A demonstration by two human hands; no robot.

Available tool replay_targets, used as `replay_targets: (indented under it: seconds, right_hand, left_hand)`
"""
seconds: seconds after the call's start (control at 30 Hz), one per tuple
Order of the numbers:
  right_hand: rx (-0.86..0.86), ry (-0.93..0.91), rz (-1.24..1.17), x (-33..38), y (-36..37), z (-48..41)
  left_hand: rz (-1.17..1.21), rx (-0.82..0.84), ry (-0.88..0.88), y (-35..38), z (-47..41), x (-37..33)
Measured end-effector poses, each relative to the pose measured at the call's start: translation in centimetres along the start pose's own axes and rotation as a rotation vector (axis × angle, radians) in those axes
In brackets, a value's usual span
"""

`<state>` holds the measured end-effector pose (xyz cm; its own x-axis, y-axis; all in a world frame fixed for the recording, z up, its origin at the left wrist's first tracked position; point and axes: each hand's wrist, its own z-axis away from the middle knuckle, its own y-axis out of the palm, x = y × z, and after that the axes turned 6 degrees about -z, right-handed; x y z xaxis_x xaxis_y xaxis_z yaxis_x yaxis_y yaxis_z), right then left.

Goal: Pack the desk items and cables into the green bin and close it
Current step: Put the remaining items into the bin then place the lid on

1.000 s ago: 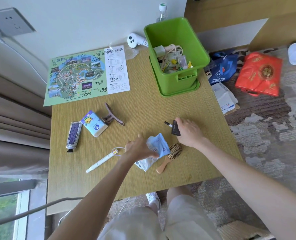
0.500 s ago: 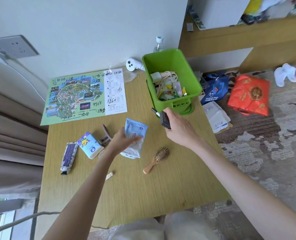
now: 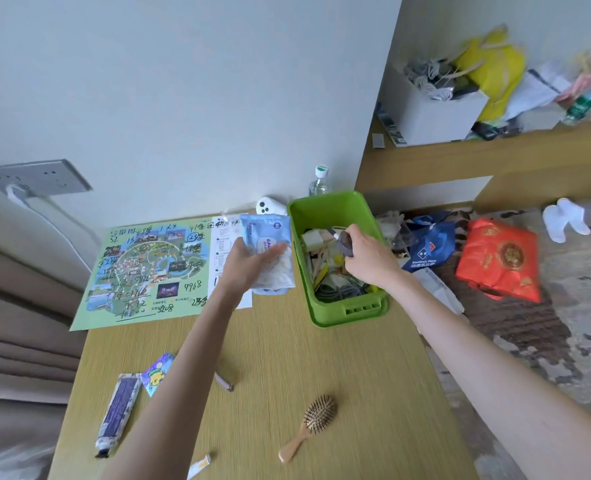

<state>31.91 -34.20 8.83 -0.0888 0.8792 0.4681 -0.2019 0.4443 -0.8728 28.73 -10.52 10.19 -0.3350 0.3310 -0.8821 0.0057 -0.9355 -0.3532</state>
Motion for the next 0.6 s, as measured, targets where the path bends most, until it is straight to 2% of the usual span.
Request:
replay_targets:
  seconds: [0.17, 0.23, 0.43, 0.53, 0.6]
  right_hand:
    - [0.277, -0.086, 0.153, -1.8, 1.4, -2.3]
    - [0.325, -0.086, 0.209, -2.4, 2.1, -2.9]
    - [0.17, 0.144, 0.231, -2.9, 4.4, -4.3]
    - [0.056, 0.224, 0.202, -2.8, 5.2, -5.0]
    - [0.04, 0.247, 0.214, -2.7, 5.5, -5.2]
  left_hand:
    - [0.005, -0.029, -0.021, 0.4, -3.5, -0.6]
    - [-0.009, -0.039, -0.033, 0.4, -4.7, -0.4]
    - [0.026, -0.033, -0.055, 0.9, -6.7, -0.6]
    - [0.035, -0.024, -0.04, 1.6, -7.0, -1.0]
    - [0.054, 0.0, -0.024, 2.2, -7.0, -1.5]
